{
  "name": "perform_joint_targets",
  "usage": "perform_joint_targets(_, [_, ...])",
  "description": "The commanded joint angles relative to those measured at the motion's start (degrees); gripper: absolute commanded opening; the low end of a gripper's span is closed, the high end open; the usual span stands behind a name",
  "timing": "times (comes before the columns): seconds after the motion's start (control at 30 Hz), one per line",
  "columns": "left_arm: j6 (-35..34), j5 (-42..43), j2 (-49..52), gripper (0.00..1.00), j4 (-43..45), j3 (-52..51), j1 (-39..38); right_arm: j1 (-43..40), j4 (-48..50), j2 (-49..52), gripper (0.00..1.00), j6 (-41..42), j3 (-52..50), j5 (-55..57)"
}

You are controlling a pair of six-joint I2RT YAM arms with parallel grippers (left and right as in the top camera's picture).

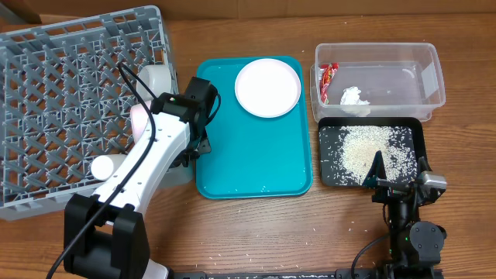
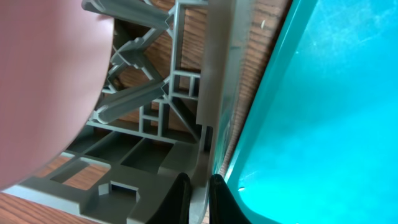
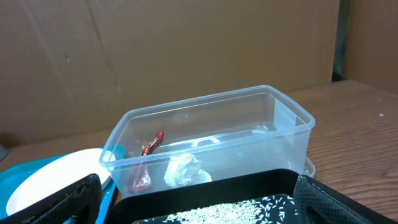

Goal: Sort waste into correct bins and load items into the dishwasher
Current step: 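Release the bowl and move the left gripper toward the white plate, then grasp the rim of the white plate with the left gripper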

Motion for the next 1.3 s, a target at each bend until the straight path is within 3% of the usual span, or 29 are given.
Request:
perform_joint_targets(0.0, [-0.8, 0.1, -0.3, 0.04, -2.9, -1.8, 0.4, -0.2, 0.2, -0.5, 1.0, -0.2, -0.6, -0.1])
perform_joint_targets(0.37, [-0.8, -1.4, -3.2, 0.06, -15.1, 5.6, 0.4, -0.2, 0.2, -0.5, 1.0, -0.2, -0.6, -0.1])
perform_joint_targets(0.4, [-0.8, -1.4, -3.5, 0.14, -15.3, 5.9, 0.4, -0.2, 0.2, -0.5, 0.99, -0.2, -0.6, -0.1])
perform_joint_targets(0.47, [0.1, -1.1, -4.4, 0.54, -15.3, 6.9, 0.4, -0.2, 0.2, -0.5, 1.0, -0.2, -0.6, -0.1])
perform_joint_targets(0.5, [0.6, -0.3, -4.6, 0.59, -15.5, 7.5, 0.4, -0.2, 0.2, -0.5, 1.0, -0.2, -0.6, -0.1])
perform_joint_targets(0.7, [2.1, 0.0, -6.2, 0.58, -22.0, 18.2, 0.5, -0.2, 0.2, -0.5, 1.0, -0.1, -0.6, -0.1])
perform_joint_targets(0.83, [1.2, -7.7, -7.8, 0.64, -22.4, 21.4, 1.9, -0.2, 0.2, -0.5, 1.0, -0.2, -0.6, -0.1])
perform_joint_targets(0.93, [0.0, -12.0, -7.8, 0.63, -23.1, 21.3, 3.9, -0.2, 0.2, -0.5, 1.0, -0.2, -0.6, -0.1])
perform_joint_targets(1.03, [1.0, -9.7, -7.8, 0.56, -21.0, 21.3, 4.5, -0.2, 0.2, -0.5, 1.0, -0.1, -0.6, -0.1])
perform_joint_targets(1.1, [8.3, 0.8, -7.8, 0.55, -14.8, 21.3, 3.8, -0.2, 0.2, -0.5, 1.0, -0.1, -0.6, -0.1])
perform_joint_targets(1.17, [13.9, 12.5, -7.6, 0.64, -6.6, 21.3, 2.3, -0.2, 0.2, -0.5, 1.0, -0.2, -0.6, -0.1])
perform_joint_targets(1.27, [14.0, 14.4, -5.5, 0.72, 3.6, 21.3, 0.6, -0.2, 0.2, -0.5, 1.0, -0.1, -0.6, -0.1])
